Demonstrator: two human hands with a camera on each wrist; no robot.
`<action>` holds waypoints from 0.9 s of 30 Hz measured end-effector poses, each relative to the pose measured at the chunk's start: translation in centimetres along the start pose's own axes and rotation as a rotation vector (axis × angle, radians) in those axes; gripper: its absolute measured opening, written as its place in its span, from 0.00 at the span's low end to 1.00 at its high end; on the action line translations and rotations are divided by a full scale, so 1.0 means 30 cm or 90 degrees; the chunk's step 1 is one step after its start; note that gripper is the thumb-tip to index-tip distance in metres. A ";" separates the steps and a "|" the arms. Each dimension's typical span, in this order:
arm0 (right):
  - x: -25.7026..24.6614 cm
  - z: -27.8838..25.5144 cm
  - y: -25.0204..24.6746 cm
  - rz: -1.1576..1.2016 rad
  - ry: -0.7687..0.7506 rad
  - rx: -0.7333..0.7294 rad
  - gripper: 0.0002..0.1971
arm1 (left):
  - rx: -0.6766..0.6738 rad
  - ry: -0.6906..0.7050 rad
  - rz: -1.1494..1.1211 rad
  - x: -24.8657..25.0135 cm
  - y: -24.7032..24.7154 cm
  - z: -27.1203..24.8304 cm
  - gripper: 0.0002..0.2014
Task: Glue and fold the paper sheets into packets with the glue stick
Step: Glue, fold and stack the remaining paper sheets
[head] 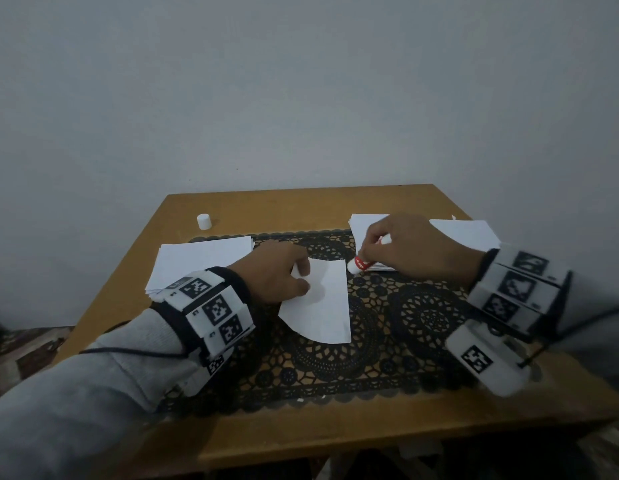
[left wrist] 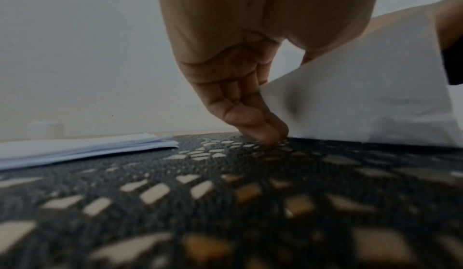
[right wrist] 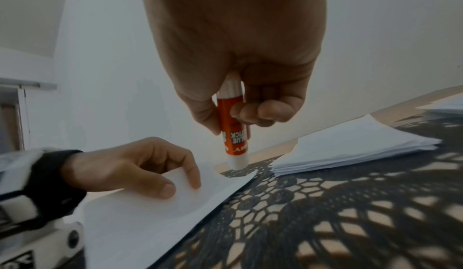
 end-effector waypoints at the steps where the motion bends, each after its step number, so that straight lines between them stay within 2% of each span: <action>1: -0.015 0.016 0.004 -0.020 -0.007 0.002 0.08 | -0.002 0.001 0.004 0.000 0.001 0.000 0.12; 14: -0.060 0.119 0.091 -0.083 -0.006 -0.006 0.10 | -0.016 -0.010 0.013 -0.003 0.013 0.007 0.12; 27: -0.102 0.042 0.125 -0.090 -0.029 -0.065 0.09 | -0.032 -0.018 0.010 -0.011 0.027 0.004 0.12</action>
Point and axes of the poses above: each hand's wrist, its own z-axis towards the middle knuckle, its own y-axis out of the palm, x = y × z, the point moved 9 cm from there along z, towards the middle knuckle, and after that the axes turned 6 degrees about -x, right-handed, at the moved point
